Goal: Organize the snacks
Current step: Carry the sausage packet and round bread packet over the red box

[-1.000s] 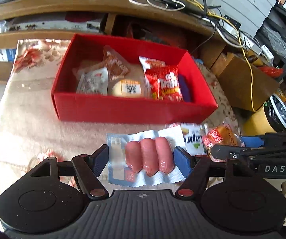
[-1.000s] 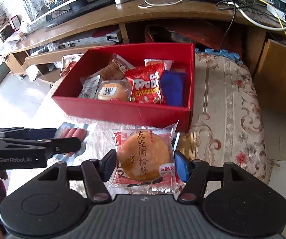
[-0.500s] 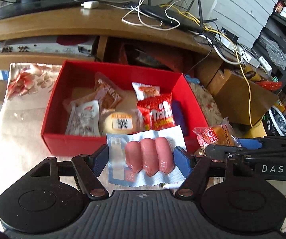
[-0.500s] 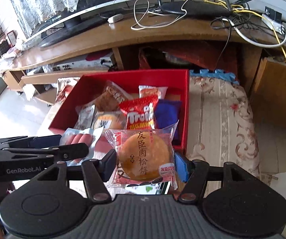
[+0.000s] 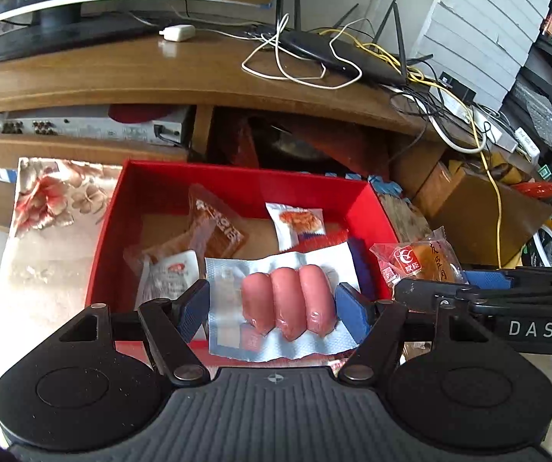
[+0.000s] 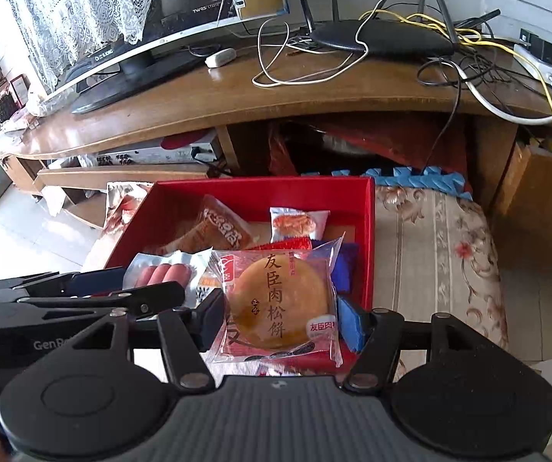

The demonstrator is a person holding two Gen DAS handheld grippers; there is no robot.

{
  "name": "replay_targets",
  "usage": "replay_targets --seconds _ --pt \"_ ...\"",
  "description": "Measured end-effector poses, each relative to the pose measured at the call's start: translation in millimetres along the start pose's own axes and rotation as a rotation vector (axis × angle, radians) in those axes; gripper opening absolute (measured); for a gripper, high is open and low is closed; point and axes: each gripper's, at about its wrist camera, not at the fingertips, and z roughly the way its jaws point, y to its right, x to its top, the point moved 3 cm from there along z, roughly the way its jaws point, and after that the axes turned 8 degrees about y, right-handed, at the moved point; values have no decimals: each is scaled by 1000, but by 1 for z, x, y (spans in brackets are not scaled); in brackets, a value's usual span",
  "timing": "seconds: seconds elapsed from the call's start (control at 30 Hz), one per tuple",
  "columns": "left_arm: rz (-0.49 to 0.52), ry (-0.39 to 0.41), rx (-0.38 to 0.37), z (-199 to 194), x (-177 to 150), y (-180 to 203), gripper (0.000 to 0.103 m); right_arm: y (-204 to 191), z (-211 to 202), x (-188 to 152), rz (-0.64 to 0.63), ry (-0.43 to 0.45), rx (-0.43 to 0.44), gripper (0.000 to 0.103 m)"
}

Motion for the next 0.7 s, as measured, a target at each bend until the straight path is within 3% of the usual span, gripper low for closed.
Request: replay_targets --seconds 0.7 --pt "-5 -1 51 30 16 -13 76 -3 33 18 1 -7 -9 59"
